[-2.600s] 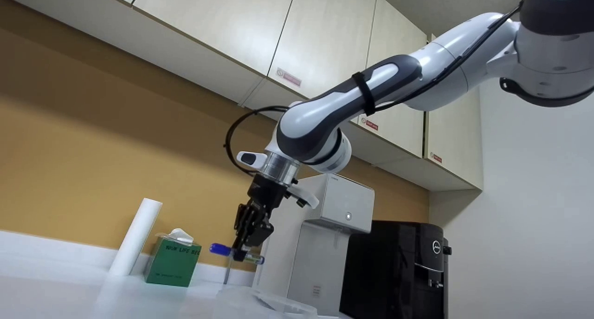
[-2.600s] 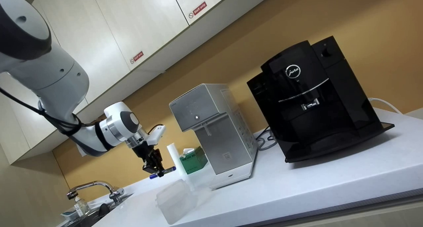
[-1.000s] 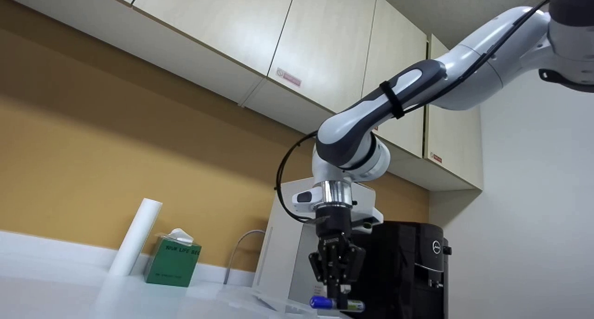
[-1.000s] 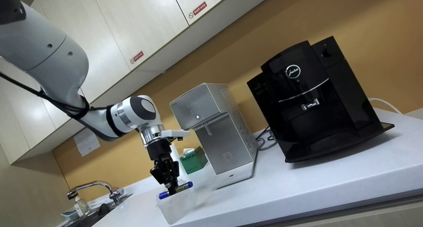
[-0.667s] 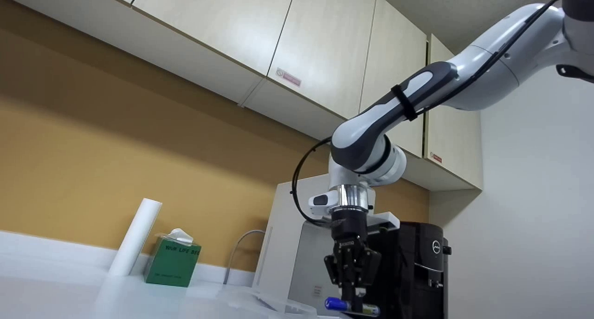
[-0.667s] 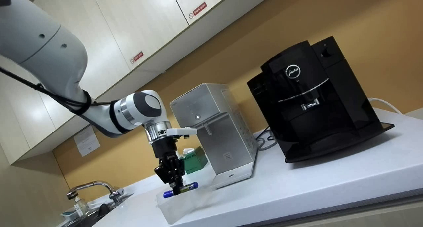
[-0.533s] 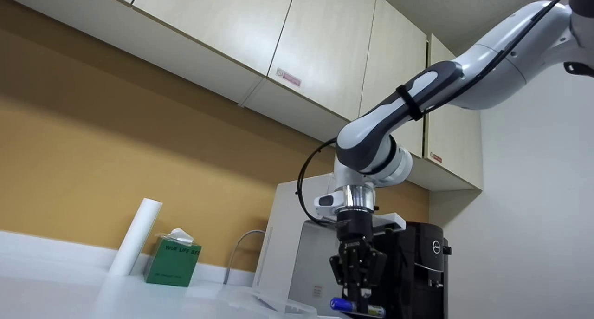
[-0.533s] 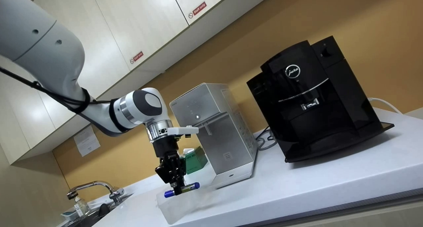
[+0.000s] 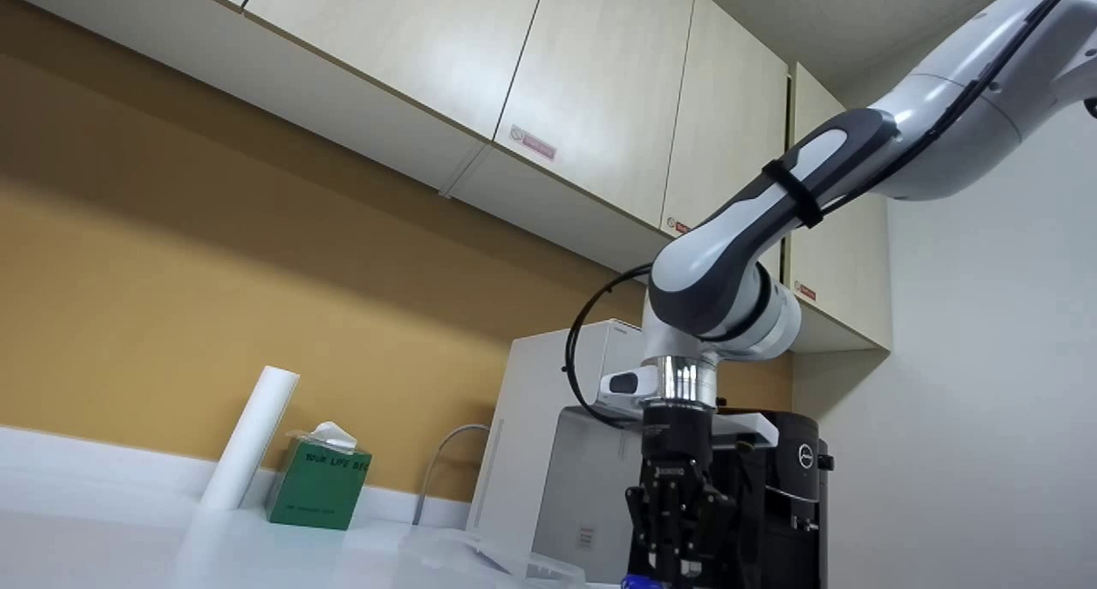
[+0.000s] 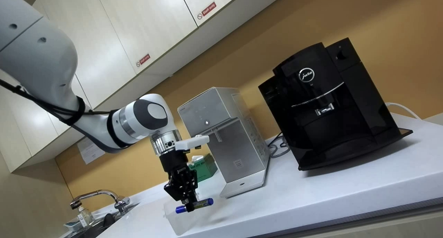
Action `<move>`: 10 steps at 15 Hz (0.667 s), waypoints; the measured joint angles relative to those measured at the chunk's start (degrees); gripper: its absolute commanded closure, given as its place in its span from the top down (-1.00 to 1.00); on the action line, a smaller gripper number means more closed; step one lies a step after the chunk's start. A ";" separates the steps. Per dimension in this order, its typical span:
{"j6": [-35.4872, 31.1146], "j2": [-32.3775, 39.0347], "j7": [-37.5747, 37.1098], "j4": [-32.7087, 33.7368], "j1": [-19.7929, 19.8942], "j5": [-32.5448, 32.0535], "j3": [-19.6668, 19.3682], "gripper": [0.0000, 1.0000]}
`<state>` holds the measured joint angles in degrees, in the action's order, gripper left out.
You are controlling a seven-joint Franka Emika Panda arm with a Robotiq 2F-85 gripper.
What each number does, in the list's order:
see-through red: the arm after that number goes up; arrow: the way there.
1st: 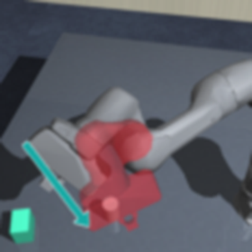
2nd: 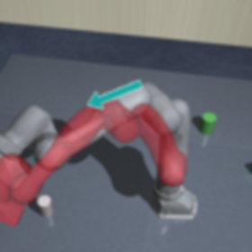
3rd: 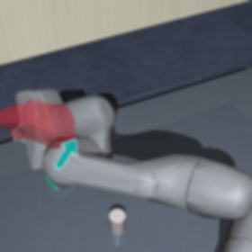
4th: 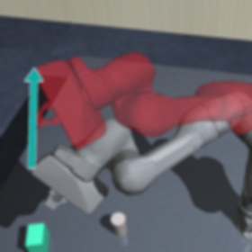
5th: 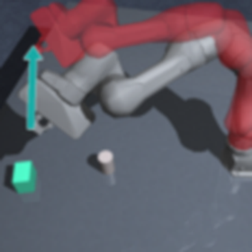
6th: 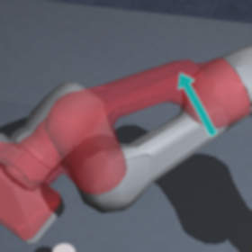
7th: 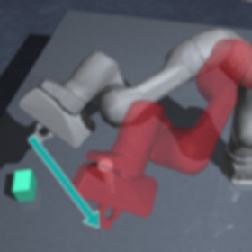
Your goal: Pick up the blue marker from the clear lunch box and place it on the white countertop
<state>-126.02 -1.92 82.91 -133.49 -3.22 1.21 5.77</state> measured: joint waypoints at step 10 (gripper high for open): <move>-18.76 -0.16 -11.05 -7.80 -1.67 -3.37 0.12 -0.89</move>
<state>-144.78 -2.08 71.86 -141.29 -4.89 -2.16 5.89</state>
